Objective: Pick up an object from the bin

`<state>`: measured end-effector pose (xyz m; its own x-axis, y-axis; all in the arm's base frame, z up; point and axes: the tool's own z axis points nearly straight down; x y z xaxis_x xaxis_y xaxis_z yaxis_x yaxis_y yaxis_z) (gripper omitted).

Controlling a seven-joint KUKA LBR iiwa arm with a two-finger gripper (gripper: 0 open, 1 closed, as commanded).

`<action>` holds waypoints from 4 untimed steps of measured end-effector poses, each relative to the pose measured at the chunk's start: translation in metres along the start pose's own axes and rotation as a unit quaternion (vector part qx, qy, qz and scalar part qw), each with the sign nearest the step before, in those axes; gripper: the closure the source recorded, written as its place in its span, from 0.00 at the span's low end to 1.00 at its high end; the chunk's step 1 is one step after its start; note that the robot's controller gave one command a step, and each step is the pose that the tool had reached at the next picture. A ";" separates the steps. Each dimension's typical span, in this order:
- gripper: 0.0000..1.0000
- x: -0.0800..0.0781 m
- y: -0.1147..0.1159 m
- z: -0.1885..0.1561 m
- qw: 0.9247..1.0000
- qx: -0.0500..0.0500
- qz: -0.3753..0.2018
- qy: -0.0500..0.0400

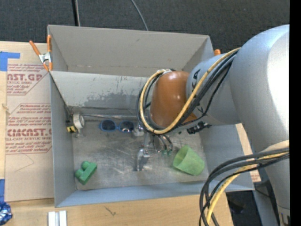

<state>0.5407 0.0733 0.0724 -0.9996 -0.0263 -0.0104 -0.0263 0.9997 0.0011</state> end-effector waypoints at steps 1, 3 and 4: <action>0.00 -0.040 0.071 -0.018 0.999 -0.002 -0.033 0.001; 0.00 0.017 -0.067 -0.027 0.992 0.002 -0.122 0.006; 0.00 0.041 -0.170 -0.020 0.986 0.001 -0.169 0.006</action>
Offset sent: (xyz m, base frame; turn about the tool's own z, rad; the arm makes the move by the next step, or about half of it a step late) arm 0.0363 0.0670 0.0173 -0.0601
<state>0.5042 -0.0973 0.0919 -0.9335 -0.3586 0.0026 -0.3586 0.9335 -0.0025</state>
